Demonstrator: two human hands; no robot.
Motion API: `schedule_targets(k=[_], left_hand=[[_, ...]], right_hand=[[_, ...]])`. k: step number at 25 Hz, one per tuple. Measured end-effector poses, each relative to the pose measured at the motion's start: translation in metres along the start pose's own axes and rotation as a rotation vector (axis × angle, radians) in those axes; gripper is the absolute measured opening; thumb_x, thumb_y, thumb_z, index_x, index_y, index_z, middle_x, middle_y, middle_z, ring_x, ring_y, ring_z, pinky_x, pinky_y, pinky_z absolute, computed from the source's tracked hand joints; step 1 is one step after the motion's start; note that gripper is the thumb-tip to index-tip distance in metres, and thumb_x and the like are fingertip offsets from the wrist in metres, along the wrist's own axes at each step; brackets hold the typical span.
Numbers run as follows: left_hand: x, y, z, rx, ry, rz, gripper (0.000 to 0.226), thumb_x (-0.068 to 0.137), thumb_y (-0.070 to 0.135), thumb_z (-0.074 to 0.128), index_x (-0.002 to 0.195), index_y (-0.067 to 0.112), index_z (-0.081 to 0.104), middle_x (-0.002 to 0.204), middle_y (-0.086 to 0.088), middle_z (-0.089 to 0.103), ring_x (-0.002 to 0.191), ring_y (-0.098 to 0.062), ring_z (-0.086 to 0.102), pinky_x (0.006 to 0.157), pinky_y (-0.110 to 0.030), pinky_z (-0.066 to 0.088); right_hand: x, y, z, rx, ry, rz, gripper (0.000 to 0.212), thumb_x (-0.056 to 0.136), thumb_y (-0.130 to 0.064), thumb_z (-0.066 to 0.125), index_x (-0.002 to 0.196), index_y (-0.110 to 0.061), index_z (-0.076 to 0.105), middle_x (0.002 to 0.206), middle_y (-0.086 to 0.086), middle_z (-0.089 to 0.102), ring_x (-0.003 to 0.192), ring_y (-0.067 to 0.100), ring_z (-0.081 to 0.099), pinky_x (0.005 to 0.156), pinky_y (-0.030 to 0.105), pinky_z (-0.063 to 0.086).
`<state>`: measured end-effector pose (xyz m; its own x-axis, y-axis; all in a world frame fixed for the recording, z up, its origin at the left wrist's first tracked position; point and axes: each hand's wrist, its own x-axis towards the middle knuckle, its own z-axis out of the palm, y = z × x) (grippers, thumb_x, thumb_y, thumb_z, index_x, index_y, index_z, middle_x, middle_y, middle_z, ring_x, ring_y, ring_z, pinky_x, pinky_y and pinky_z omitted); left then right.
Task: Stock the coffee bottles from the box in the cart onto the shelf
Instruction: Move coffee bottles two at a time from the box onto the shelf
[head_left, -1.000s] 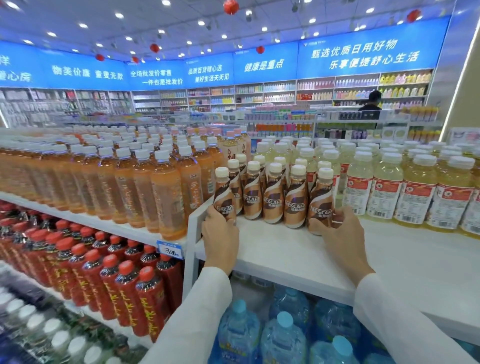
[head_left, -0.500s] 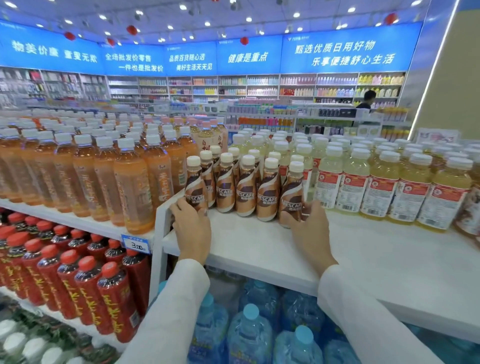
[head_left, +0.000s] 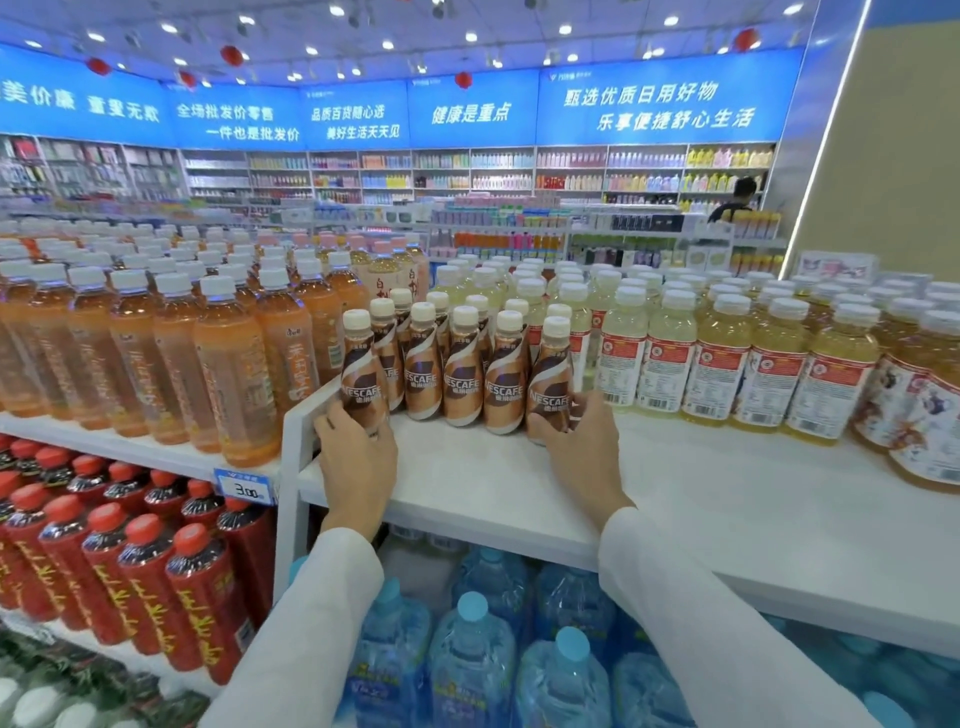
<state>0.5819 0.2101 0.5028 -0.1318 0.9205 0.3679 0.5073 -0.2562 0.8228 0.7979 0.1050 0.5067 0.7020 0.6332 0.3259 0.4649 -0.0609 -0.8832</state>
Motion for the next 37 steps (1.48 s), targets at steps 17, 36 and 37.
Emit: schedule_targets(k=[17,36,37], left_hand=[[-0.202,-0.085,-0.131,-0.147,0.031,-0.093,0.024,0.098,0.036,0.06,0.119,0.026,0.067,0.107,0.006,0.071,0.094,-0.011,0.067,0.087,-0.033,0.055],[-0.387,-0.342,-0.308,-0.045,0.378,-0.976,0.02,0.096,0.044,0.062,0.108,0.03,0.068,0.106,0.011,0.07,0.098,-0.005,0.066,0.084,-0.029,0.052],[-0.388,-0.351,-0.314,-0.045,0.373,-0.999,0.019,0.096,0.044,0.061,0.108,0.03,0.067,0.106,0.014,0.069,0.098,-0.004,0.065,0.083,-0.028,0.052]], right_hand=[[-0.203,0.004,-0.087,0.18,-0.313,-0.092,0.023,0.091,-0.04,0.067,0.112,-0.046,0.061,0.113,-0.034,0.059,0.109,-0.01,0.055,0.09,0.019,0.043],[-0.443,0.05,0.2,-0.102,-1.279,0.229,0.019,0.09,-0.009,0.071,0.092,-0.027,0.065,0.101,0.0,0.071,0.083,-0.002,0.065,0.075,0.011,0.05],[-0.45,0.048,0.211,-0.134,-1.324,0.205,0.02,0.091,-0.014,0.071,0.094,-0.033,0.064,0.102,-0.005,0.07,0.092,0.004,0.066,0.083,0.019,0.051]])
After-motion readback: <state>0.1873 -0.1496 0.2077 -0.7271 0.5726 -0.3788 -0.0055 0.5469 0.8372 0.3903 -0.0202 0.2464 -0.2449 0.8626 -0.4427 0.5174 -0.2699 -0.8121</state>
